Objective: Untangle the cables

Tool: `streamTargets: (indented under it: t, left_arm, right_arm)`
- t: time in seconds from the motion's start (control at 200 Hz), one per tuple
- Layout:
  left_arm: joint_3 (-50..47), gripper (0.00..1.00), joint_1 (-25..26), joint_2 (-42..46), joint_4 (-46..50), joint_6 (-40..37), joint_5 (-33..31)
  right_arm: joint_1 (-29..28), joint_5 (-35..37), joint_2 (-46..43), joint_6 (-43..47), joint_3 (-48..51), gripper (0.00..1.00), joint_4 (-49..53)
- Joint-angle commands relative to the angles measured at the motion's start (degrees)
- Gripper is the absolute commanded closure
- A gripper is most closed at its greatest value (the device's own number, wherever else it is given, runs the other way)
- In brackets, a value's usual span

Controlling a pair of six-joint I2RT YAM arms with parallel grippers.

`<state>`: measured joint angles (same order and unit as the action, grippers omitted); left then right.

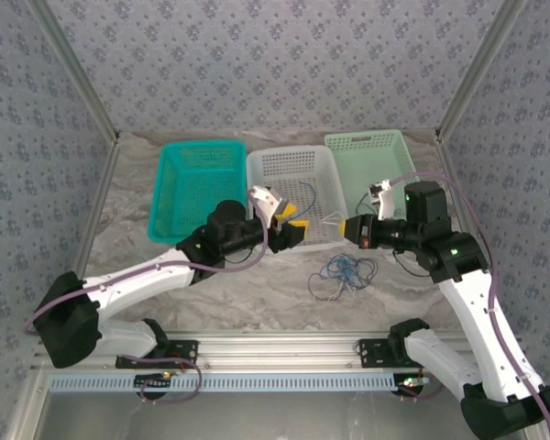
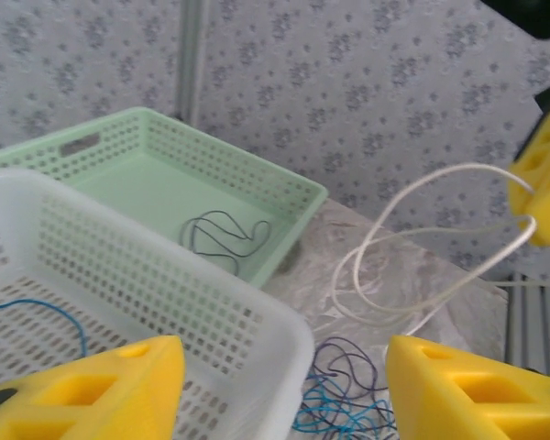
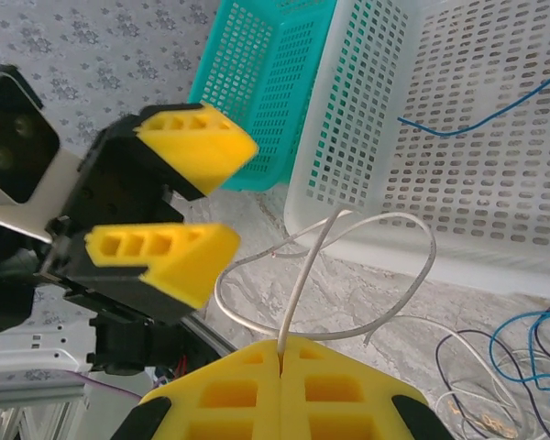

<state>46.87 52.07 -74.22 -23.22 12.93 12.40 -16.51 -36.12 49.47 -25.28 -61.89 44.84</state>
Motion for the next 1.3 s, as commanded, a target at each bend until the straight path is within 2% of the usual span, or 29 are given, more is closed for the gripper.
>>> streamTargets:
  t: [0.0,0.15,0.335,0.775,0.934,1.184,1.294]
  left_arm:
    - [1.8,0.38,-0.2,-2.5,-3.2,0.7,6.7]
    - [1.6,0.35,0.6,-3.6,-5.9,0.7,6.8]
    - [1.3,0.28,2.1,-4.1,-8.8,0.5,3.5]
    - [1.8,0.25,3.6,-6.9,-15.4,0.9,-3.2]
    - [1.0,0.26,3.6,-7.1,-18.9,1.4,-5.5]
    - [1.9,0.30,3.6,-8.5,-19.9,2.2,-3.4]
    - [2.4,0.37,3.6,-9.3,-21.0,2.6,-3.2]
  right_arm:
    - [0.7,-2.8,-0.7,-2.4,0.4,1.00,-2.8]
    - [1.3,-4.0,-0.6,-5.8,-0.2,1.00,-5.0]
    - [1.8,-5.9,-0.6,-10.4,0.2,1.00,-8.2]
    - [2.1,-6.9,-2.2,-16.5,2.0,1.00,-11.7]
    - [2.1,-7.1,-2.7,-16.6,2.8,1.00,-11.4]
    - [2.0,-7.4,-2.8,-18.0,2.9,1.00,-13.1]
    - [2.0,-7.7,-3.0,-18.4,2.9,1.00,-13.5]
